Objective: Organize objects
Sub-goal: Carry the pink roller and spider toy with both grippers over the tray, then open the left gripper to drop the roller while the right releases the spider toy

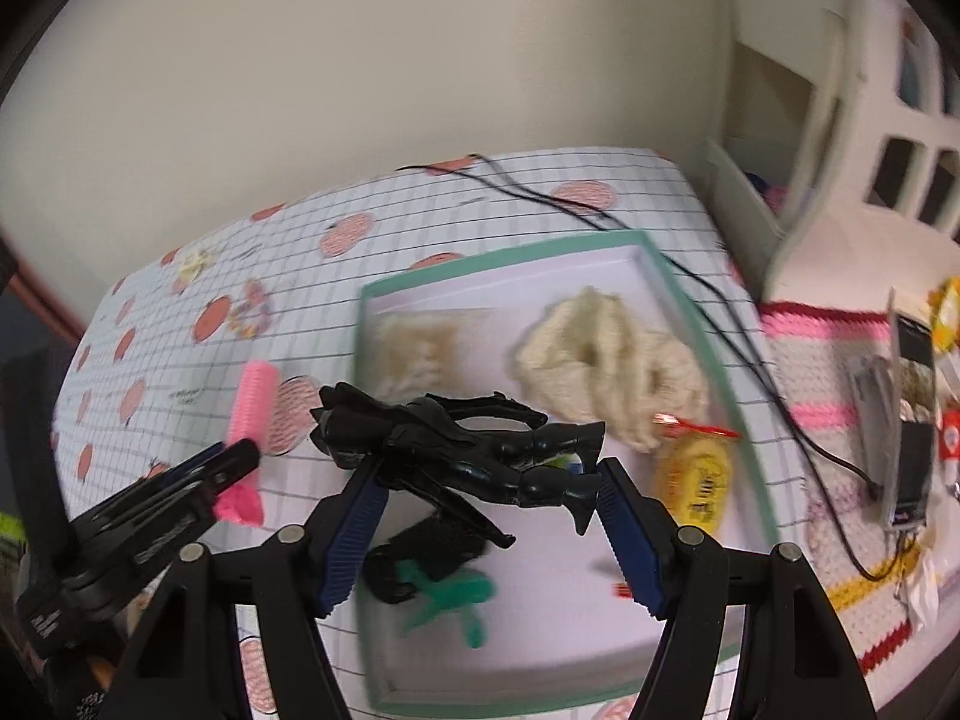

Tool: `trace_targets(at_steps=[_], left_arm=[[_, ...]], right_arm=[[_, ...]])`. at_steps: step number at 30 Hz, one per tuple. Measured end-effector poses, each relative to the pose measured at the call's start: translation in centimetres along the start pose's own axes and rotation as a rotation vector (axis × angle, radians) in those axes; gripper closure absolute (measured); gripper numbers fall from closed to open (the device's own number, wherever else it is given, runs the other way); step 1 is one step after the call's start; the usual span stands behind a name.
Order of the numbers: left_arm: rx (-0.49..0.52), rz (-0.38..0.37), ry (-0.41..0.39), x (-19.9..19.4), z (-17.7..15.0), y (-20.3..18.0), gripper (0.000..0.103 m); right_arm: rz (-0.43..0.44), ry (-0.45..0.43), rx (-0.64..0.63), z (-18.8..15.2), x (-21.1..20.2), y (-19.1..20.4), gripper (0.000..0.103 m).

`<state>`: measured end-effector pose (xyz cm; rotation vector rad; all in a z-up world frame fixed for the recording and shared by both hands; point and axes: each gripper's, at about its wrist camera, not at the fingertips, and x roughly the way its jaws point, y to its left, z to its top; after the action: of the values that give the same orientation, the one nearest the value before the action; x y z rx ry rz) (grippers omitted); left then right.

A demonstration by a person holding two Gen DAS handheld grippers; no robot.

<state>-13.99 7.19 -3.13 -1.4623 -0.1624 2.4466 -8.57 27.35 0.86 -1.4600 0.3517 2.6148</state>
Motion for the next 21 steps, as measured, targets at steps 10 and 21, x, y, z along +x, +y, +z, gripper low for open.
trace_targets(at_steps=[10,21], left_arm=[[0.097,-0.103,-0.035,-1.0,-0.3,-5.2,0.076],[0.107,-0.125,-0.015,1.1,0.3,-7.5,0.076]], right_arm=[[-0.077,0.031,0.091,-0.8,0.6,-5.1,0.03],[-0.102,0.076,0.176,-1.6,2.0,-7.4,0.03]])
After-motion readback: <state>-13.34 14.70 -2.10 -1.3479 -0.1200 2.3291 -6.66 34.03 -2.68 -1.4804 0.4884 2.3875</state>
